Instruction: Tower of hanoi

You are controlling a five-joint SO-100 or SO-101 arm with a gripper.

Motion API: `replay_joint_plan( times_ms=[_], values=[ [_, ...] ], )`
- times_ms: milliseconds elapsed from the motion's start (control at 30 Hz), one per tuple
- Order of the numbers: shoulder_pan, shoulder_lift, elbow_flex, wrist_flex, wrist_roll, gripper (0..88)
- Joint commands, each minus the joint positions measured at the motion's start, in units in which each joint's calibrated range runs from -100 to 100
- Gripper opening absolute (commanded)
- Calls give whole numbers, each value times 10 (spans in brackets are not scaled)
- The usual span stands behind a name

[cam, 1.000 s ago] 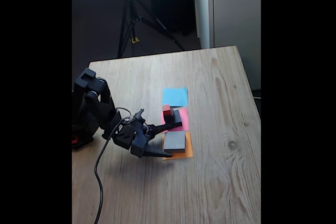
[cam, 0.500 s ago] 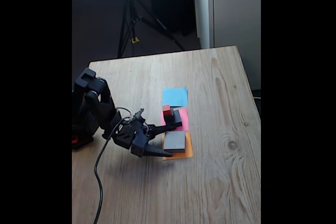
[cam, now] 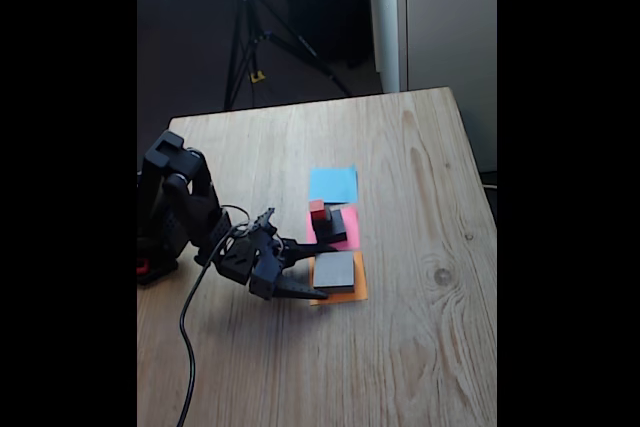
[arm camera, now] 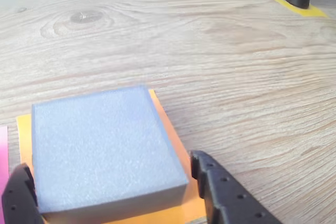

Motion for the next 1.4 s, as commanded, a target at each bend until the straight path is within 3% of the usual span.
replay_joint_plan(
  times_ms=[0, 800, 1367],
  values=[
    [-5, -3, -10, -13, 7, 329],
    [-12, -18, 4, -8, 7, 224],
    [-36, -212, 27, 158, 7, 208]
  ],
)
